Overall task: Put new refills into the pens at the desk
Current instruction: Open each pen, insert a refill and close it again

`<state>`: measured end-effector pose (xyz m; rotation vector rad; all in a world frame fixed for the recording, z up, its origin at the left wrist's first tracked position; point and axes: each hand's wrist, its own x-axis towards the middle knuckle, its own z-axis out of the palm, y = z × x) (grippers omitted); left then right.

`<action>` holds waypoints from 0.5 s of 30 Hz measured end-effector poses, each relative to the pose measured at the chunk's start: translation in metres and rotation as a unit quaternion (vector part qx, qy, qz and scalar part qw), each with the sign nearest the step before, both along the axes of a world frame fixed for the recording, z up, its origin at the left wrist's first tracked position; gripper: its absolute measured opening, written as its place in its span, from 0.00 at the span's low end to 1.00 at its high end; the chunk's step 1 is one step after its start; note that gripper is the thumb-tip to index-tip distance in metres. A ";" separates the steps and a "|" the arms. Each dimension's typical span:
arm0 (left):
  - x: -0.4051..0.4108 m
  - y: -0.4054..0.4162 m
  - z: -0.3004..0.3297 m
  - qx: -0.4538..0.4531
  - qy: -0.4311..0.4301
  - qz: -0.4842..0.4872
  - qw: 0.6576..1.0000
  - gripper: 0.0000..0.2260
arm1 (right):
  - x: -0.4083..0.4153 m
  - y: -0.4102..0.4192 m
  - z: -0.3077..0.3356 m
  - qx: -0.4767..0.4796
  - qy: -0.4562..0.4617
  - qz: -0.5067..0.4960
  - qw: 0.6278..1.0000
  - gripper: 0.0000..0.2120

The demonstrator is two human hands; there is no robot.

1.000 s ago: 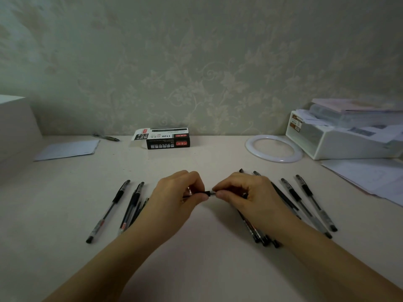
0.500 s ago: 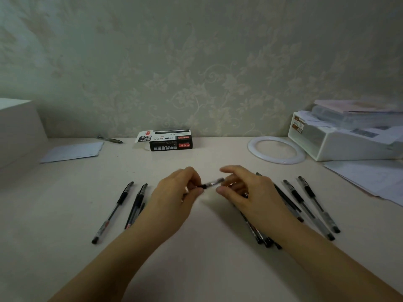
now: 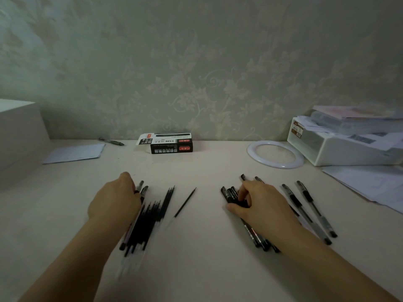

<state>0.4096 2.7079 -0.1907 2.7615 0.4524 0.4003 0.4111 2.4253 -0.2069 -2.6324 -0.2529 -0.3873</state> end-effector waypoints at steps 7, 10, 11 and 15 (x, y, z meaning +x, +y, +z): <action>0.002 0.001 -0.002 0.020 0.025 -0.003 0.999 0.05 | -0.003 0.004 0.001 -0.012 -0.005 -0.007 1.000 0.09; 0.002 0.002 -0.003 0.023 0.021 -0.007 0.999 0.07 | -0.004 0.006 0.004 -0.018 -0.007 -0.010 1.000 0.08; 0.003 0.002 -0.003 0.026 0.019 -0.009 0.999 0.07 | -0.005 0.006 0.004 -0.018 -0.010 -0.007 1.000 0.08; 0.003 -0.005 -0.001 0.031 -0.019 -0.021 0.999 0.09 | -0.007 0.008 0.007 -0.028 -0.016 0.007 0.999 0.10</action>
